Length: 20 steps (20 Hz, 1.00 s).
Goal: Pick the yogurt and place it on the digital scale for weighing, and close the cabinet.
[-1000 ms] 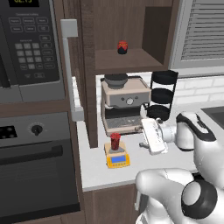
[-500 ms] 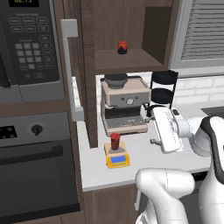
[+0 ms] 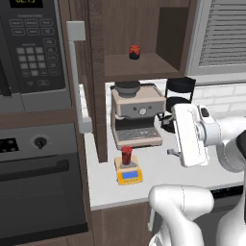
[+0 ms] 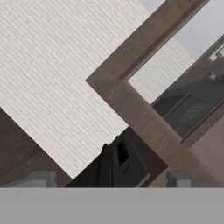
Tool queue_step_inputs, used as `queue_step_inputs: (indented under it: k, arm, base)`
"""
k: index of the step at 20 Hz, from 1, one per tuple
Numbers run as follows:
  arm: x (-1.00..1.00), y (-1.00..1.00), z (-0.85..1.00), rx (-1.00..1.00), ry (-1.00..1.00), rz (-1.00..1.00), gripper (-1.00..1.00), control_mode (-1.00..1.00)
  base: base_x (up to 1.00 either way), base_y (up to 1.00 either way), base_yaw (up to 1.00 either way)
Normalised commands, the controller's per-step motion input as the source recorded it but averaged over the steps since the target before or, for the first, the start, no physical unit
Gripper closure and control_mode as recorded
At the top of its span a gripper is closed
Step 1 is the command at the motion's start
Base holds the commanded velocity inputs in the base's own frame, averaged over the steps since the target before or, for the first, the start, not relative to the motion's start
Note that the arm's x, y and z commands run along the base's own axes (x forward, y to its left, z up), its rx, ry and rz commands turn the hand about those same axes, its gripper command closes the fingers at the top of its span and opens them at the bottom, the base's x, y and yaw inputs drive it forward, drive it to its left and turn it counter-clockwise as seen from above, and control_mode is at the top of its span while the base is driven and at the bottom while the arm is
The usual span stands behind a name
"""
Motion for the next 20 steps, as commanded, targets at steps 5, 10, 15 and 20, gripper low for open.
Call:
queue_step_inputs:
  k: [5, 10, 15, 20]
  arm:
    - [-0.68, 0.63, 0.83, -0.22, -0.35, 0.0, -1.0, -1.0]
    - [-0.69, 0.77, 0.36, -0.09, -0.46, -0.06, -1.0, -1.0]
    - [-0.72, 0.81, 0.08, 0.0, -0.52, -0.16, -1.0, -1.0]
    - [-0.71, 0.48, 0.03, 0.09, -0.32, -0.15, -1.0, -1.0]
  base:
    - [0.0, 0.0, 0.0]
    - [0.0, 0.0, 0.0]
    - [0.0, 0.0, 0.0]
    - [0.0, 0.0, 0.0]
